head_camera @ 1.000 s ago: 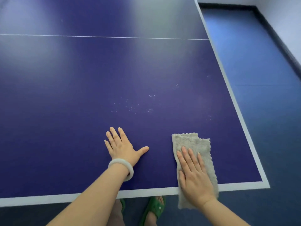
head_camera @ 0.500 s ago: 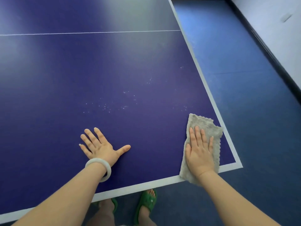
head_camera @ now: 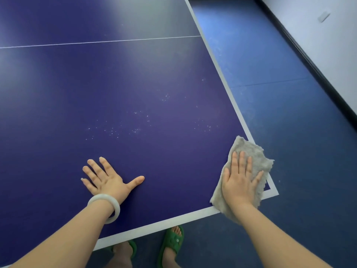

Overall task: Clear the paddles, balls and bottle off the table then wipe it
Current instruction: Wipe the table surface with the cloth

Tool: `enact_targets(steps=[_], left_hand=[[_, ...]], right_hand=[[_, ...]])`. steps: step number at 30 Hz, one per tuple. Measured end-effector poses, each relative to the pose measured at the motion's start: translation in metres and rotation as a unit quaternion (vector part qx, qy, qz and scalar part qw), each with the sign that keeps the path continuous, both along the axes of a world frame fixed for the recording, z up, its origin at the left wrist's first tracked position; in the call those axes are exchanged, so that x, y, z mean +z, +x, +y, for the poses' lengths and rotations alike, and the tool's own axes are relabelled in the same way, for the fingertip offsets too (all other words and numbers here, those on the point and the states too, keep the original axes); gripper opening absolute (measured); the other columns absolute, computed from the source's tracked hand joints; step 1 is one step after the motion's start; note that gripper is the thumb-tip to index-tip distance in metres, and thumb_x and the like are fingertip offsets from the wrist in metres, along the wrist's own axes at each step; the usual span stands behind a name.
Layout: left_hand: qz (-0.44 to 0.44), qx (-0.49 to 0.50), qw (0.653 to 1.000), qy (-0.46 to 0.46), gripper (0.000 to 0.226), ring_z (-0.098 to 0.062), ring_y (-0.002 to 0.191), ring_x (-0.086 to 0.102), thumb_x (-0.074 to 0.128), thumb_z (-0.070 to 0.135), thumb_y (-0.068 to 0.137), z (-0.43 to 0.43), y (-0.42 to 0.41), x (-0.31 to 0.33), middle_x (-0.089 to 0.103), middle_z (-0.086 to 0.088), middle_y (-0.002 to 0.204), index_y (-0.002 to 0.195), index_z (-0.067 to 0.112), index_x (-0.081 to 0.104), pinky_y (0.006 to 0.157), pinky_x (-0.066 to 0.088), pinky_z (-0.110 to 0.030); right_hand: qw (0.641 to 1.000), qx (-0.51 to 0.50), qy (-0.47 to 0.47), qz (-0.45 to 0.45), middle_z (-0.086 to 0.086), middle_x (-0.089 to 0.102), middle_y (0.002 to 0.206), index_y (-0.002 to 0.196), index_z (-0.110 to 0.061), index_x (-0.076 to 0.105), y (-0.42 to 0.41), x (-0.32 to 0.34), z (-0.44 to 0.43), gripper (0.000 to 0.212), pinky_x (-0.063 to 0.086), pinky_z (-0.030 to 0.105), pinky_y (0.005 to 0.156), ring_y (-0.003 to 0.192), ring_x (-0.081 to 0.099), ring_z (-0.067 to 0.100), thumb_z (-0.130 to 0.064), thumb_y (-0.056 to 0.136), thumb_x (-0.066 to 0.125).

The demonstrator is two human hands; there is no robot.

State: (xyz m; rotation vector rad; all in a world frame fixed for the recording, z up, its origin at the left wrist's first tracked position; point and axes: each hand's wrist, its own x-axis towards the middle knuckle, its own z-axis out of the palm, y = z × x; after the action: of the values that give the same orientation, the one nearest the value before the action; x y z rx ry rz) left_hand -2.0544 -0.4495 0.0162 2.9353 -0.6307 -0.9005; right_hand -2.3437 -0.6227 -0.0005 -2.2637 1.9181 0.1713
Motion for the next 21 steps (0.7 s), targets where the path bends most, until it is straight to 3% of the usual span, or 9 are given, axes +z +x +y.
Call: enact_targets(steps=[3,5,10,14,21], left_hand=[[0.000,0.000,1.000,0.003,0.152,-0.037,0.144,-0.028,0.027,0.099,0.039,-0.001,0.000,0.001,-0.032,-0.017,0.156,0.148,0.010,-0.029,0.116,-0.012,-0.053],[0.000,0.000,1.000,0.005,0.151,-0.037,0.144,-0.028,0.027,0.099,0.039,-0.001,-0.001,0.002,-0.032,-0.017,0.155,0.147,0.010,-0.030,0.116,-0.012,-0.053],[-0.003,-0.001,1.000,0.012,0.151,-0.036,0.143,-0.030,0.027,0.099,0.039,-0.002,-0.001,0.000,-0.034,-0.017,0.155,0.146,0.010,-0.032,0.116,-0.013,-0.053],[-0.003,0.000,1.000,0.020,0.150,-0.037,0.144,-0.029,0.026,0.099,0.040,-0.003,0.000,0.000,-0.035,-0.017,0.154,0.145,0.010,-0.034,0.116,-0.013,-0.053],[0.001,0.000,1.000,0.015,0.151,-0.036,0.144,-0.029,0.029,0.098,0.038,-0.002,0.000,0.003,-0.033,-0.016,0.155,0.147,0.011,-0.030,0.117,-0.012,-0.052]], right_hand=[[1.000,-0.009,0.007,0.012,-0.011,-0.020,0.161,0.151,-0.031,-0.021,-0.027,0.000,0.006,0.062,-0.010,0.059,0.118,0.150,-0.016,0.014,-0.048,0.094,-0.004],[0.999,-0.022,0.012,0.020,-0.010,-0.016,0.163,0.152,-0.031,-0.019,-0.027,-0.001,-0.004,0.060,-0.009,0.062,0.117,0.150,-0.015,0.014,-0.045,0.097,0.002],[1.000,0.000,0.019,0.019,-0.007,-0.015,0.164,0.155,-0.028,-0.014,0.001,0.002,-0.055,0.059,-0.003,0.067,0.115,0.151,-0.015,0.018,-0.041,0.101,0.005],[1.000,0.019,0.020,0.003,-0.005,-0.016,0.164,0.155,-0.027,-0.014,0.047,0.003,-0.084,0.059,-0.007,0.066,0.115,0.150,-0.016,0.020,-0.040,0.101,0.005],[0.978,0.208,0.014,-0.031,-0.004,-0.019,0.163,0.155,-0.026,-0.012,0.126,-0.003,-0.039,0.063,-0.013,0.057,0.118,0.149,-0.022,0.019,-0.044,0.098,0.005]])
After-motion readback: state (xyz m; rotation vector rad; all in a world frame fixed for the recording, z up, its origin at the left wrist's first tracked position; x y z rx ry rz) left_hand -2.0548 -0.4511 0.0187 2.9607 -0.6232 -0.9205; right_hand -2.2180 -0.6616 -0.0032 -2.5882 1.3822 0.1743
